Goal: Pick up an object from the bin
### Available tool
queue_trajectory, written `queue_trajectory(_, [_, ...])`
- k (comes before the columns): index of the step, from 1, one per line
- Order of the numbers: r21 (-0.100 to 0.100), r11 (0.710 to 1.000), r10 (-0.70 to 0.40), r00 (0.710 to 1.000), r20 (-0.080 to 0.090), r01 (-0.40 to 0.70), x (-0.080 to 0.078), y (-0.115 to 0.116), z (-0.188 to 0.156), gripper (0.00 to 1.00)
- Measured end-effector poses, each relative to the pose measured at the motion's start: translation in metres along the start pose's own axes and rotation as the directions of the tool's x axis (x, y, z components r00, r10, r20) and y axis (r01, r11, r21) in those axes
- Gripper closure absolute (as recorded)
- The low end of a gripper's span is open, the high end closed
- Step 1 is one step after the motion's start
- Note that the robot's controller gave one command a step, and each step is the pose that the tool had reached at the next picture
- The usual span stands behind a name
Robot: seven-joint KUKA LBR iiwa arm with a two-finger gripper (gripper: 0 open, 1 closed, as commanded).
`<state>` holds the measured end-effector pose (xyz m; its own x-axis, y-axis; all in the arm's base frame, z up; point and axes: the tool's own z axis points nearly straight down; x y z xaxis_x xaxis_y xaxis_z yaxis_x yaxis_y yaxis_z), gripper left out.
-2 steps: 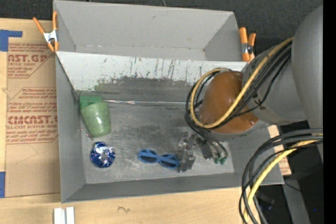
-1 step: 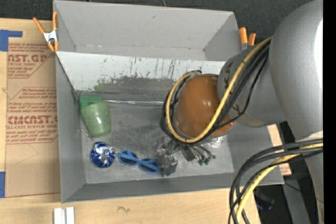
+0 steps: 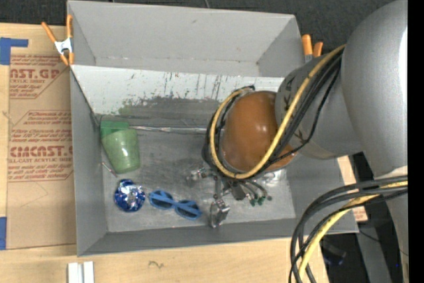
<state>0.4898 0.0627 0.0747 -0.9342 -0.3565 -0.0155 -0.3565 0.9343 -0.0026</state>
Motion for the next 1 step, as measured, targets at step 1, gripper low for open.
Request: queue_trajectory(1, [0.001,0.99,-0.143,0.99,-0.002,0.143,-0.0245,0.0537,0.0018,0.0])
